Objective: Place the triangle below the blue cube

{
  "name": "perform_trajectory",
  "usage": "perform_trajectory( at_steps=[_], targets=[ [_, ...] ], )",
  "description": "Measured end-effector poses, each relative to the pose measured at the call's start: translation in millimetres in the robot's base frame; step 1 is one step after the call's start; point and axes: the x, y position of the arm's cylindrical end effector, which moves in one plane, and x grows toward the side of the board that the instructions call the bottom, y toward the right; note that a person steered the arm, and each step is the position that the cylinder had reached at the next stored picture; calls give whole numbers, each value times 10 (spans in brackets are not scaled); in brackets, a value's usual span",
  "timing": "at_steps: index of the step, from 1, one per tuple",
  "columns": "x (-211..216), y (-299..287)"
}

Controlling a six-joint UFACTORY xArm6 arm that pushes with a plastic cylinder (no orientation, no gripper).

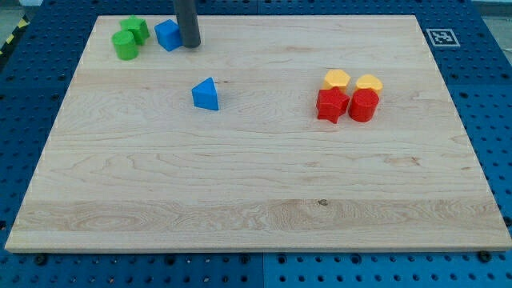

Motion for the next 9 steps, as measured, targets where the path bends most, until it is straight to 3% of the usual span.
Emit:
perform_trajectory(
  at_steps=[2, 6, 9],
  targets=[
    [690, 525],
    [794, 582],
    [1424, 897]
  ],
)
